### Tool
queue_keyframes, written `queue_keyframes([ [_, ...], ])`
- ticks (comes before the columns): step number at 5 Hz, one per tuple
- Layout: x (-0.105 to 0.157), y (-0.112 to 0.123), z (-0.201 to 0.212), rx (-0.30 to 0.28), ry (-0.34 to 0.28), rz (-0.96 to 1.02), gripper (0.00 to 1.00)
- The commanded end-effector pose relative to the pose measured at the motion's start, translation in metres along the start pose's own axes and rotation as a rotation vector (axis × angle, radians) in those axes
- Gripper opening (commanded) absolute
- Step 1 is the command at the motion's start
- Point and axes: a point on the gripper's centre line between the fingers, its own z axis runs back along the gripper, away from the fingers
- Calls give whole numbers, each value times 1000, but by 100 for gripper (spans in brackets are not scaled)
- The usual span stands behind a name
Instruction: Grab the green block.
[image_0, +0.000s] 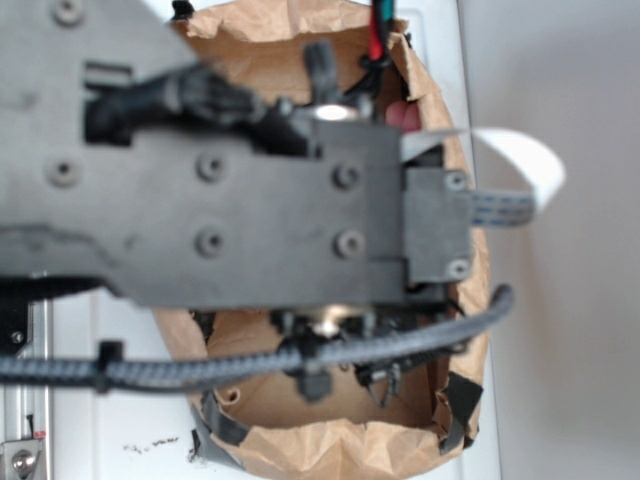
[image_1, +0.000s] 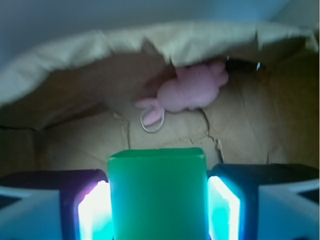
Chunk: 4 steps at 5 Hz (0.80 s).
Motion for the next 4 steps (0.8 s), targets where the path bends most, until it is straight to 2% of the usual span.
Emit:
queue_keyframes([
  [1, 17, 18, 24, -145, 13, -34, 0],
  [2, 12, 20, 11, -112, -36, -64, 0],
  [3, 9, 16, 13, -120, -51, -74, 0],
  [4, 9, 7, 7, -20, -54, -65, 0],
])
